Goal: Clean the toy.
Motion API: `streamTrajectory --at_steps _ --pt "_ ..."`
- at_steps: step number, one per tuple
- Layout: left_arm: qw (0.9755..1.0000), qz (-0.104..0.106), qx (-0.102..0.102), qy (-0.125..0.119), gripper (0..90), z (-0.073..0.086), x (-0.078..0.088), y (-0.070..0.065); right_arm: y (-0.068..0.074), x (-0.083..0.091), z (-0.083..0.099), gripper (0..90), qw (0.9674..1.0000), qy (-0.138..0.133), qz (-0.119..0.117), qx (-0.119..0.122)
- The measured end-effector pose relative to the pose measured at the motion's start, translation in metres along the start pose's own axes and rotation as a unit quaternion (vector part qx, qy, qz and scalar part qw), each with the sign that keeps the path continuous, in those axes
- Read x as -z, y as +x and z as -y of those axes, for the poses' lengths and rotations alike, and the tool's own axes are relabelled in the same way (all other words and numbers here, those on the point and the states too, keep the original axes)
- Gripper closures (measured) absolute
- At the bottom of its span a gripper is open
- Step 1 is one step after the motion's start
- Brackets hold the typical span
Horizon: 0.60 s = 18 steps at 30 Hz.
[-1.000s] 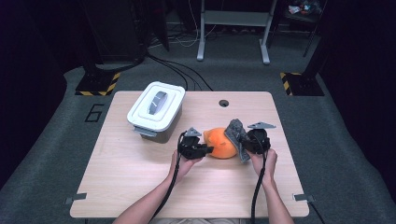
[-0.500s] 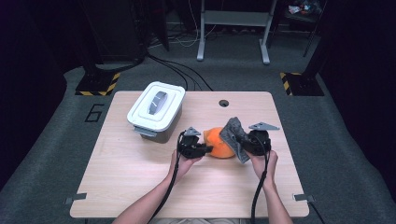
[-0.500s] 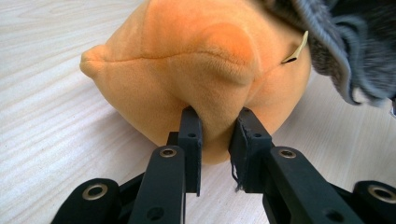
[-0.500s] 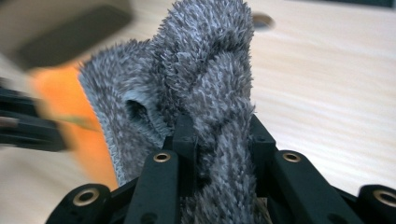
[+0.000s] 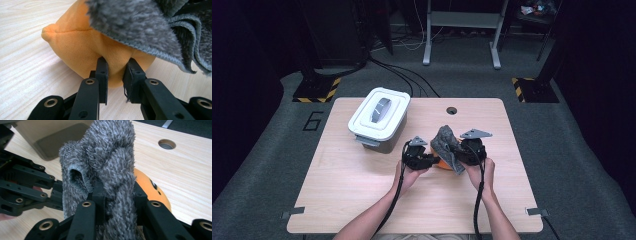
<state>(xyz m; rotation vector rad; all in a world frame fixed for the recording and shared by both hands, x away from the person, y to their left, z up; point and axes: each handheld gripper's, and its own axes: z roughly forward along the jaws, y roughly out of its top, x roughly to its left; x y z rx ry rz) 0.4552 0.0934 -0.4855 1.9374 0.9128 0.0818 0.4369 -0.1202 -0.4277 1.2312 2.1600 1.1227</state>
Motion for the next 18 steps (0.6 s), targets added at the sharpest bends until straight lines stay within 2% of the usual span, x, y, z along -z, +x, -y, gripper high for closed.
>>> streamTrajectory --at_steps 2,3,4,6,7,10,13,15,18 --pt "1.0 -0.002 -0.009 0.001 74.8 0.0 0.0 0.0 -0.005 0.003 0.003 71.2 1.0 0.0 0.005 -0.005" --pt "1.0 -0.001 -0.008 0.0 74.8 0.0 0.0 0.0 -0.008 0.004 0.005 71.2 0.9999 0.0 0.008 -0.009" --pt "1.0 -0.001 -0.001 -0.001 74.8 0.001 0.0 0.0 -0.018 0.007 0.01 71.3 0.9997 0.001 0.016 -0.019" --pt "1.0 -0.001 0.0 -0.002 74.8 0.001 0.0 0.0 -0.021 0.007 0.012 71.2 0.9995 0.001 0.018 -0.024" --pt "1.0 -0.002 0.0 -0.003 74.8 0.002 0.0 0.001 -0.03 0.008 0.017 71.2 0.9991 0.003 0.027 -0.033" --pt "1.0 -0.004 -0.007 -0.001 74.7 0.002 0.0 0.0 -0.037 0.007 0.022 71.2 0.9986 0.011 0.033 -0.041" --pt "1.0 -0.004 -0.008 -0.001 74.7 0.001 0.0 0.0 -0.05 0.002 0.031 71.1 0.9969 0.022 0.041 -0.064" --pt "0.9999 -0.004 -0.009 -0.002 74.7 0.001 -0.001 0.0 -0.053 0.001 0.032 71.1 0.9965 0.024 0.044 -0.067" --pt "0.9999 -0.004 -0.013 -0.001 74.5 0.001 -0.001 -0.001 -0.055 -0.004 0.036 71.1 0.9959 0.035 0.061 -0.056"
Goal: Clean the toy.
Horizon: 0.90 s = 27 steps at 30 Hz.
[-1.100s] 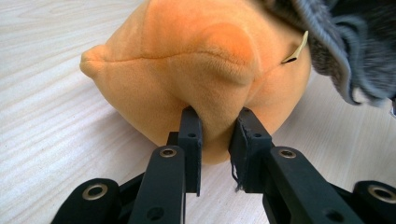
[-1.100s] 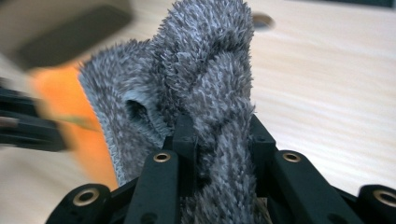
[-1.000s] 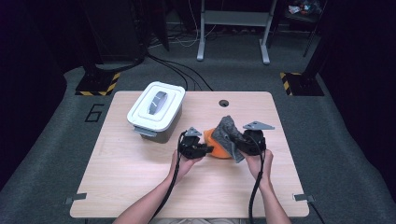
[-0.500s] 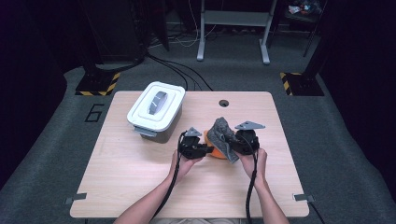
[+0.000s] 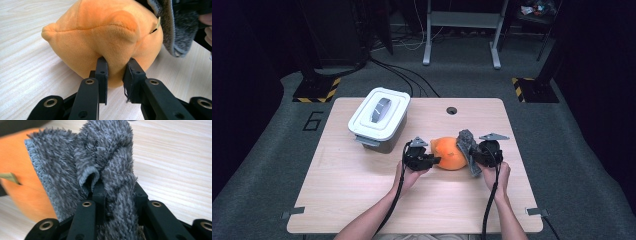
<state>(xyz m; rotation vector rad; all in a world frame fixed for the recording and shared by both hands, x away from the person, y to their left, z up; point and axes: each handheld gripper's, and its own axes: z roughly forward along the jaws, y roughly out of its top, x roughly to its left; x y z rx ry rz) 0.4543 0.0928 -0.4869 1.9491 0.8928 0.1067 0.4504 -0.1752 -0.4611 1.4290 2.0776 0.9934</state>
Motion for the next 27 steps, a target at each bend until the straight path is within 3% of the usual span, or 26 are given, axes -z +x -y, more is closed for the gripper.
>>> streamTrajectory --at_steps 5,8,10,11,13,15,17,18,19,21,22,24,27 --pt "1.0 -0.001 -0.004 -0.001 74.0 0.0 0.0 -0.001 0.0 -0.002 0.0 71.1 0.9999 0.004 0.01 0.0" --pt "0.9989 -0.017 -0.043 -0.002 67.7 0.0 0.001 -0.004 0.0 -0.002 -0.001 71.1 0.9999 0.006 0.012 0.006" --pt "0.9968 -0.031 -0.074 -0.006 52.9 0.0 0.001 -0.01 0.001 -0.002 -0.001 71.2 0.9998 0.007 0.017 0.007" --pt "0.9955 -0.04 -0.086 0.0 52.9 0.001 0.002 -0.012 0.001 -0.002 -0.001 71.2 0.9998 0.007 0.017 0.007" --pt "0.9913 -0.059 -0.117 0.006 43.3 0.002 0.001 -0.016 0.0 -0.002 -0.002 71.1 0.9999 0.007 0.013 0.004" --pt "0.9885 -0.073 -0.131 0.014 37.1 0.003 -0.002 -0.018 0.0 -0.002 -0.002 71.2 0.9999 0.006 0.011 0.001" --pt "0.9871 -0.081 -0.138 0.011 37.0 0.003 -0.005 -0.019 0.001 -0.002 -0.003 71.1 0.9999 0.005 0.011 0.0" --pt "0.9858 -0.082 -0.146 0.009 37.7 0.003 -0.007 -0.019 0.001 -0.002 -0.003 71.2 0.9999 0.007 0.012 0.005" --pt "0.9851 -0.08 -0.152 0.009 46.5 0.003 -0.008 -0.019 0.002 -0.003 -0.004 71.2 0.9999 0.004 0.013 0.002" --pt "0.9836 -0.085 -0.159 0.007 50.1 0.003 -0.01 -0.02 0.002 -0.003 -0.004 71.2 0.9999 0.003 0.013 0.0" --pt "0.9841 -0.081 -0.158 0.003 57.4 0.003 -0.011 -0.021 0.002 -0.003 -0.004 71.4 0.9999 0.001 0.011 -0.001" --pt "0.9822 -0.085 -0.167 -0.001 67.6 0.003 -0.011 -0.021 0.001 -0.002 -0.004 71.8 0.9999 -0.001 0.01 -0.002" --pt "0.9865 -0.071 -0.148 -0.005 74.1 0.002 -0.007 -0.021 0.001 0.005 -0.003 72.0 0.9999 -0.012 0.004 -0.004"
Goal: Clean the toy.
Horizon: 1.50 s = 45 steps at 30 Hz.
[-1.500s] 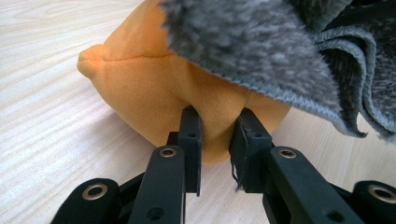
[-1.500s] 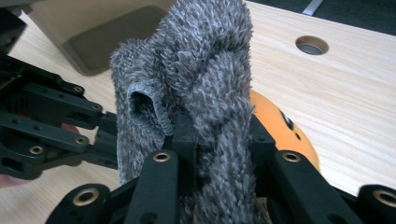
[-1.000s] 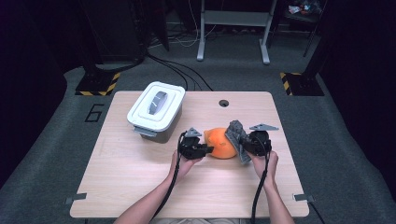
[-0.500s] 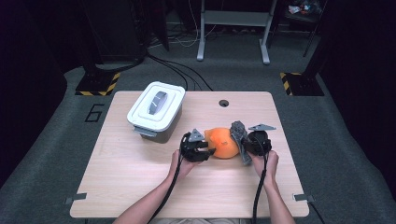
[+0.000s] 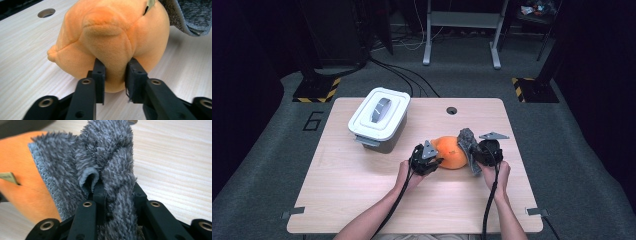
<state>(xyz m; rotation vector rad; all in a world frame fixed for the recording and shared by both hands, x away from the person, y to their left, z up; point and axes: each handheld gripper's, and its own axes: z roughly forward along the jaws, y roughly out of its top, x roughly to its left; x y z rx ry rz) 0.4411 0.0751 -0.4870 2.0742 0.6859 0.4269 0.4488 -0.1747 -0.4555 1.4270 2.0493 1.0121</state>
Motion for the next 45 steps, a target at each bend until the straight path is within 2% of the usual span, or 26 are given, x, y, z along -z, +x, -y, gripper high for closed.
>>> streamTrajectory --at_steps 3,4,5,10,11,13,14,15,16,17,19,22,23,24,26,29,36,37,41,42,45 --pt "0.9991 0.021 0.036 -0.004 75.7 0.0 0.004 0.004 0.002 0.01 -0.002 72.1 0.9999 -0.015 -0.007 0.004" --pt "0.9981 0.032 0.053 -0.007 76.1 0.0 0.004 0.005 0.006 0.017 -0.004 72.1 0.9995 -0.026 -0.014 0.006" --pt "0.9972 0.036 0.064 -0.007 76.1 -0.001 0.005 0.006 0.006 0.017 -0.004 72.1 0.9995 -0.026 -0.014 0.006" --pt "0.9936 0.054 0.098 -0.007 76.2 -0.007 0.008 0.006 0.027 0.032 -0.015 72.1 0.9977 -0.047 -0.038 0.031" --pt "0.9922 0.059 0.109 -0.011 76.1 -0.008 0.009 0.005 0.033 0.035 -0.017 72.1 0.9971 -0.052 -0.041 0.037" --pt "0.9909 0.064 0.118 -0.012 76.1 -0.008 0.011 0.005 0.048 0.039 -0.021 72.0 0.9955 -0.055 -0.054 0.055" --pt "0.99 0.066 0.124 -0.009 76.1 -0.008 0.012 0.005 0.048 0.039 -0.021 72.0 0.9955 -0.055 -0.054 0.055" --pt "0.9901 0.064 0.124 -0.008 76.1 -0.007 0.012 0.006 0.054 0.039 -0.022 72.0 0.9952 -0.053 -0.055 0.06" --pt "0.9898 0.064 0.127 -0.006 76.0 -0.006 0.012 0.008 0.062 0.033 -0.021 72.0 0.9948 -0.044 -0.048 0.078" --pt "0.9898 0.064 0.127 -0.006 75.9 -0.006 0.012 0.008 0.062 0.033 -0.021 72.0 0.9948 -0.044 -0.048 0.078" --pt "0.9901 0.058 0.128 -0.004 75.8 -0.003 0.01 0.01 0.067 0.025 -0.02 72.0 0.9939 -0.036 -0.031 0.099" --pt "0.9892 0.058 0.134 -0.006 75.6 0.001 0.008 0.014 0.069 0.017 -0.02 72.0 0.994 -0.033 -0.027 0.101" --pt "0.9882 0.062 0.14 -0.008 75.6 0.002 0.008 0.015 0.069 0.017 -0.02 72.0 0.994 -0.033 -0.027 0.101" --pt "0.9883 0.062 0.139 -0.009 75.5 0.003 0.008 0.017 0.069 0.016 -0.021 72.0 0.9937 -0.034 -0.022 0.105" --pt "0.9856 0.072 0.153 -0.012 75.4 0.004 0.007 0.019 0.065 0.017 -0.02 71.9 0.9941 -0.034 -0.024 0.1" --pt "0.9841 0.073 0.161 -0.014 75.4 0.005 0.007 0.019 0.061 0.017 -0.019 71.9 0.9948 -0.033 -0.024 0.094" --pt "0.9843 0.073 0.16 -0.013 75.2 0.005 0.007 0.02 0.04 0.017 -0.013 71.7 0.9972 -0.031 -0.017 0.066" --pt "0.9844 0.072 0.16 -0.014 75.1 0.005 0.007 0.02 0.035 0.017 -0.011 71.7 0.9981 -0.028 -0.017 0.053" --pt "0.9845 0.072 0.159 -0.015 74.9 0.005 0.007 0.02 0.025 0.014 -0.007 71.6 0.9987 -0.025 -0.011 0.042" --pt "0.9846 0.072 0.159 -0.015 74.8 0.005 0.007 0.02 0.019 0.013 -0.005 71.6 0.9994 -0.02 -0.014 0.025" --pt "0.9846 0.071 0.159 -0.014 74.8 0.005 0.007 0.021 0.013 0.011 -0.003 71.5 0.9996 -0.015 -0.008 0.024"
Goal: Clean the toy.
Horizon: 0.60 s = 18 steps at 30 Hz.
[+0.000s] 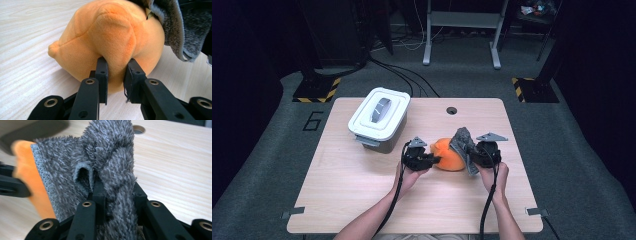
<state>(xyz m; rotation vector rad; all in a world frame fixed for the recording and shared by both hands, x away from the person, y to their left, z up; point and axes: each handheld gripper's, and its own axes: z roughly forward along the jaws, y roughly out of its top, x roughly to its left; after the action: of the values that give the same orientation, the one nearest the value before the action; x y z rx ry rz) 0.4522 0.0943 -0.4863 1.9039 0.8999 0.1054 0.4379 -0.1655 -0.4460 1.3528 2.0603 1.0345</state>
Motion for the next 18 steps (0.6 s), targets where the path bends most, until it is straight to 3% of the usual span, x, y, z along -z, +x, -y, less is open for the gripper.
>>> streamTrajectory --at_steps 4,9,13,15,18 --pt "1.0 0.0 0.0 0.0 74.7 0.0 0.0 0.0 -0.012 -0.009 0.009 71.5 0.9996 0.016 0.004 -0.021" --pt "1.0 -0.002 -0.004 -0.002 74.6 -0.002 -0.002 -0.001 -0.017 -0.012 0.013 71.6 0.9993 0.022 0.006 -0.029" --pt "1.0 -0.006 0.002 0.001 74.6 -0.003 0.0 0.0 -0.012 0.001 0.006 71.5 0.9996 0.0 0.0 -0.029" --pt "1.0 -0.005 0.001 0.003 74.6 -0.003 0.0 0.0 -0.006 0.009 0.001 71.4 0.9994 -0.016 -0.017 -0.027" --pt "1.0 -0.006 -0.003 0.0 74.6 -0.004 -0.001 -0.001 0.012 0.018 -0.01 71.3 0.9987 -0.033 -0.037 -0.006"
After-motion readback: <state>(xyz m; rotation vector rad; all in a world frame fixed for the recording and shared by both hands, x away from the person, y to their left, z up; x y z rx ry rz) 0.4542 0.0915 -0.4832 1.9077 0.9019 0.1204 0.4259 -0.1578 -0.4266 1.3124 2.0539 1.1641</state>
